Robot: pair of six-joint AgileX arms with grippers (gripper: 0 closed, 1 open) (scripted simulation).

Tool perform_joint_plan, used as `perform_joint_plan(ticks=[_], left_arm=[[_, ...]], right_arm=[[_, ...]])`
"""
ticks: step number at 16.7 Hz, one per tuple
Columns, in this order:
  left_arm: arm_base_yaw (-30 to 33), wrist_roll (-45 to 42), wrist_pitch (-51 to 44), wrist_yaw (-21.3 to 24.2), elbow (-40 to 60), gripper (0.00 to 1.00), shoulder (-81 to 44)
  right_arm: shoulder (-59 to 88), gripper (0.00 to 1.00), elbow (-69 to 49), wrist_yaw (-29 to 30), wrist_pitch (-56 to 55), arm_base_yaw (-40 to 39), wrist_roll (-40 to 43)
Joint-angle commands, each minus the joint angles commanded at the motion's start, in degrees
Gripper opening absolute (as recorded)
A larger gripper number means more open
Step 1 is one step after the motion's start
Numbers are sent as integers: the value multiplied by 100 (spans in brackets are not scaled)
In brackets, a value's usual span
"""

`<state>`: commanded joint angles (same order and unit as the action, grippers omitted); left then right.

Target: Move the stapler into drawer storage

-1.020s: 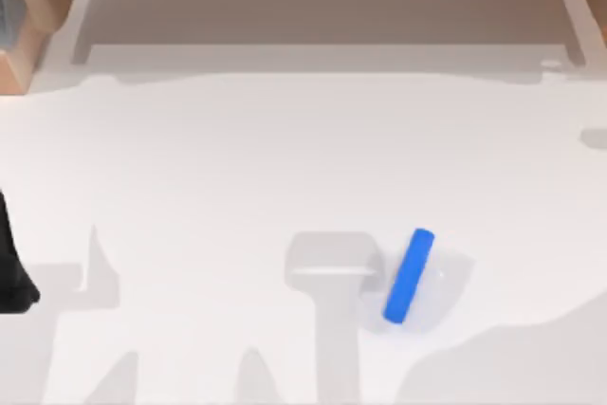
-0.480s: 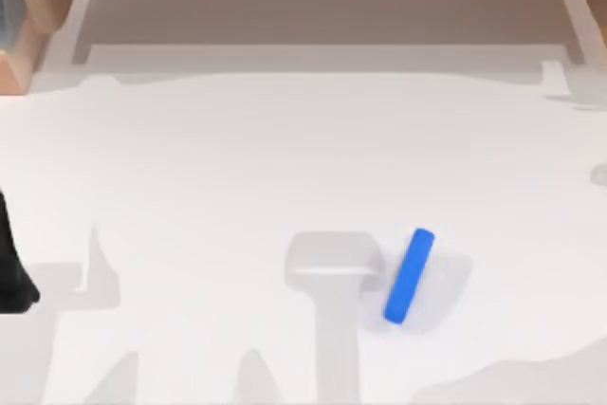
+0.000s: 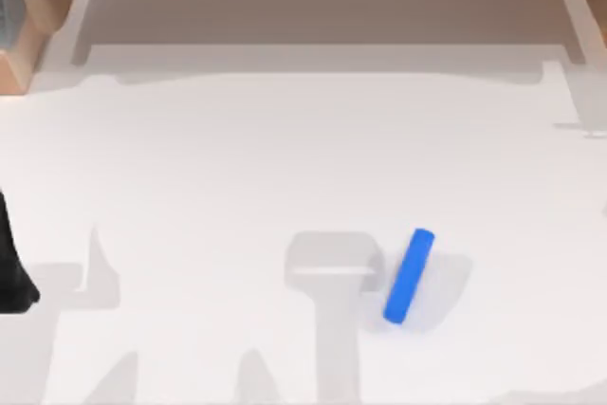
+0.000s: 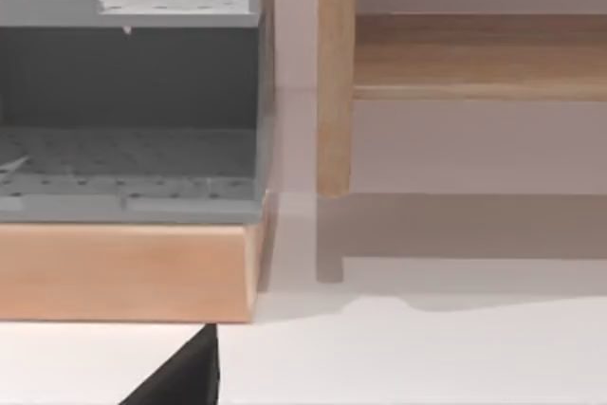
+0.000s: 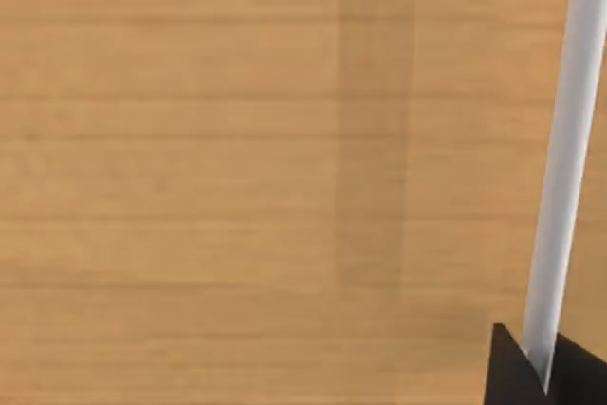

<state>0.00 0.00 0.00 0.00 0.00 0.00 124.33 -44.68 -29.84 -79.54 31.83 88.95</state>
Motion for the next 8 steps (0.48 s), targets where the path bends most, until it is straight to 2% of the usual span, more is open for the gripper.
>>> perform_joint_plan(ticks=[4,8], left_arm=[[0,0,0,0,0,100,0],[0,0,0,0,0,100,0]], right_arm=[[-203,0,486,-183,-298,180,3],[-181,0,459,-170,-293,166,1]])
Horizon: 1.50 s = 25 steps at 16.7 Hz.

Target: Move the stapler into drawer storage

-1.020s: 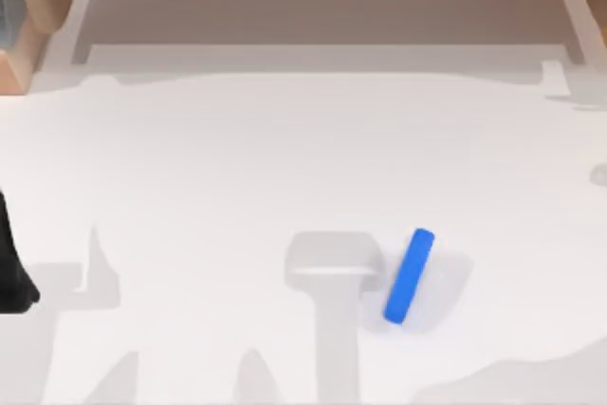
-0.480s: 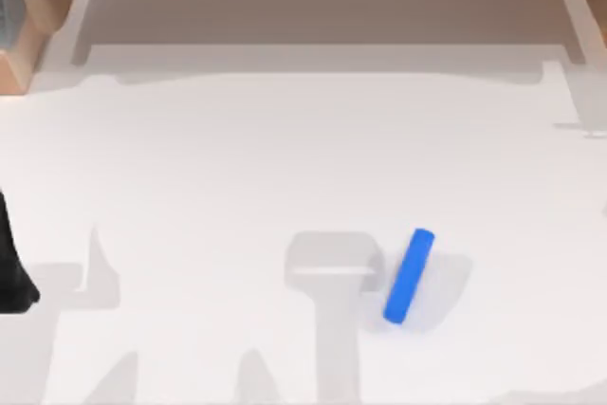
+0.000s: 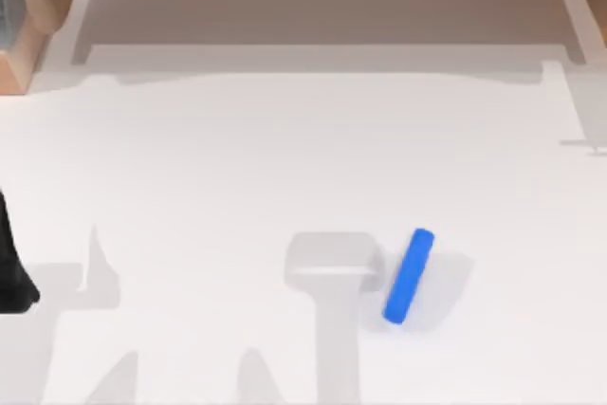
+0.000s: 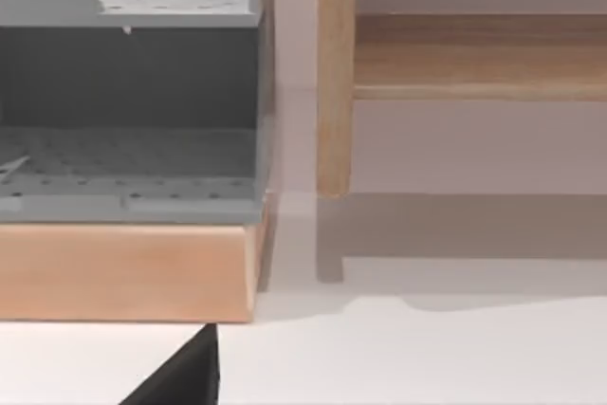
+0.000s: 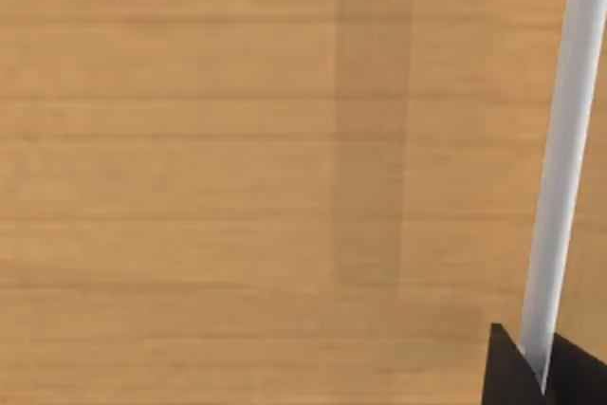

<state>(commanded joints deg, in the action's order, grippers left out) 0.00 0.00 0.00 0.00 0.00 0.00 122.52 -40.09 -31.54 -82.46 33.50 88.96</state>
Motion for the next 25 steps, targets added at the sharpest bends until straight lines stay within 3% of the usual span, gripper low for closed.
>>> perform_joint_plan(ticks=[9,14,25], left_arm=[[0,0,0,0,0,100,0],[0,0,0,0,0,100,0],[0,0,0,0,0,100,0]], right_arm=[[-404,0,1142,-651,-745,646,-7],[-443,0,1240,-709,-810,703,-6],[-443,83,1240,-709,-810,703,-6]])
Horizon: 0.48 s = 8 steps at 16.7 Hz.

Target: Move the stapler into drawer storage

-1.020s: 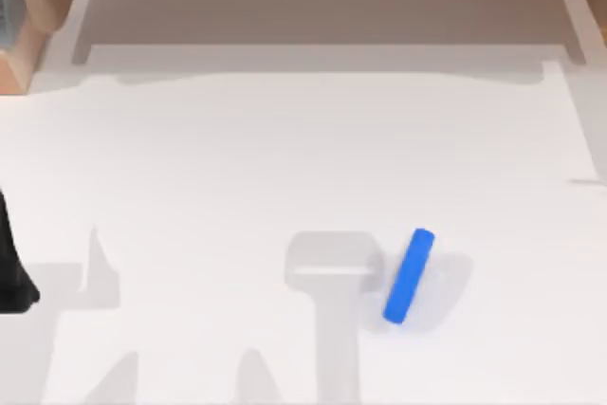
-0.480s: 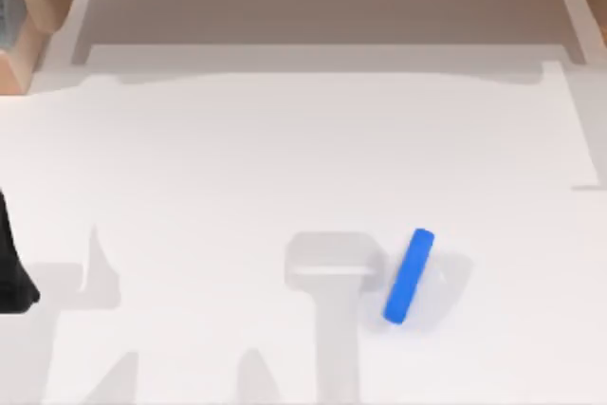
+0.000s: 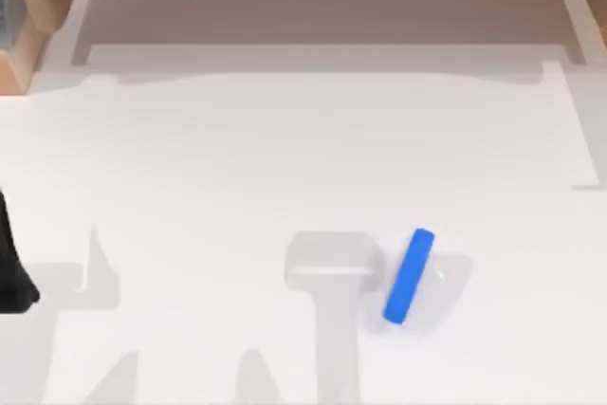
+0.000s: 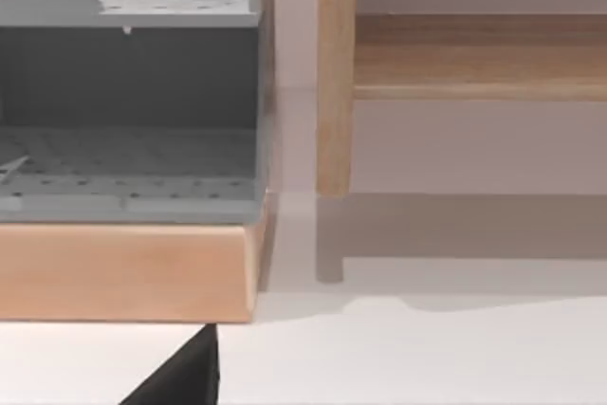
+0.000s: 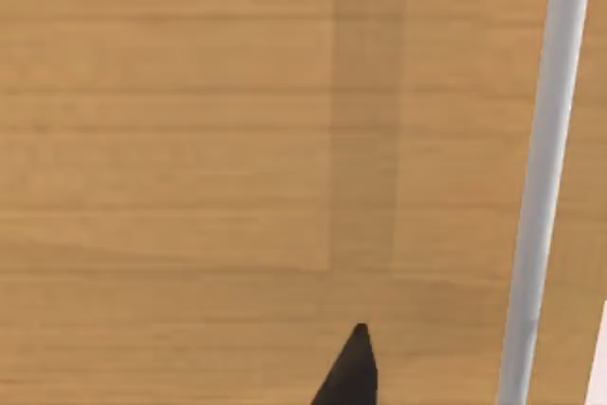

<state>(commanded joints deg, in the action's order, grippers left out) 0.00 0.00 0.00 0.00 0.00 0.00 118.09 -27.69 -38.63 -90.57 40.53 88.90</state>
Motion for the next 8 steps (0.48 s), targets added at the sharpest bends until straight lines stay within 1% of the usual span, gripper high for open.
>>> perform_joint_plan(ticks=[2,3,8], left_arm=[[0,0,0,0,0,100,0],[0,0,0,0,0,100,0],[0,0,0,0,0,100,0]], right_arm=[[0,98,0,0,0,0,0],[0,100,0,0,0,0,0],[0,100,0,0,0,0,0]])
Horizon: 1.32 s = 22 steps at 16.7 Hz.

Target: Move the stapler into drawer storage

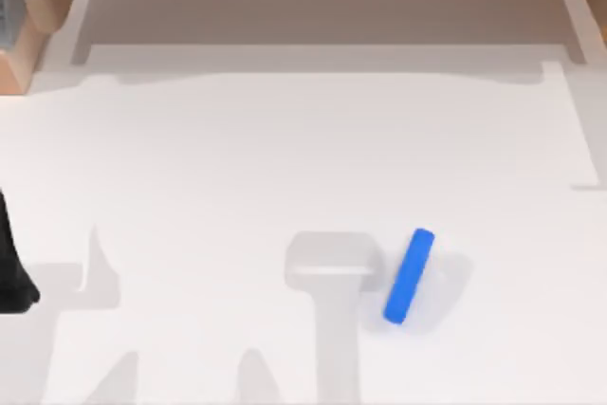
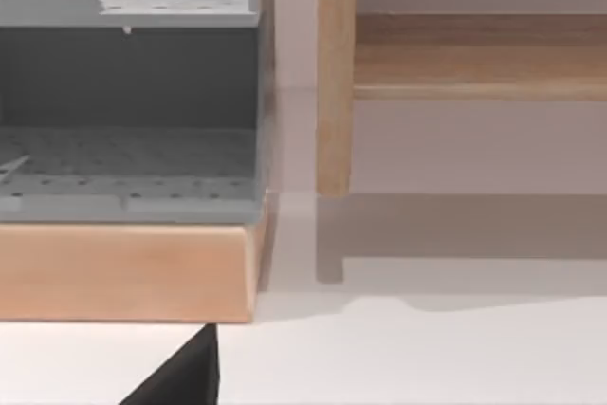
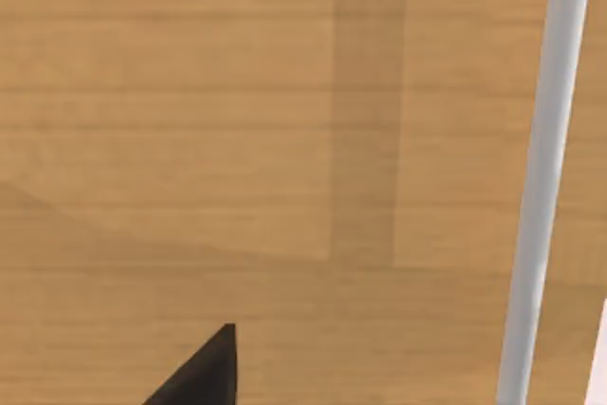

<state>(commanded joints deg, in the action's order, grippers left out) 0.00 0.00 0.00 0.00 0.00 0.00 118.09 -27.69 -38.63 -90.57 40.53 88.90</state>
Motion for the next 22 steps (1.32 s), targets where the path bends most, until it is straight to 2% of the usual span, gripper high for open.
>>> perform_joint_plan(ticks=[15,22], left_arm=[[0,0,0,0,0,100,0],[0,0,0,0,0,100,0]], right_arm=[[-92,100,319,-315,-245,225,-27],[-423,100,171,-1179,43,-202,-861]])
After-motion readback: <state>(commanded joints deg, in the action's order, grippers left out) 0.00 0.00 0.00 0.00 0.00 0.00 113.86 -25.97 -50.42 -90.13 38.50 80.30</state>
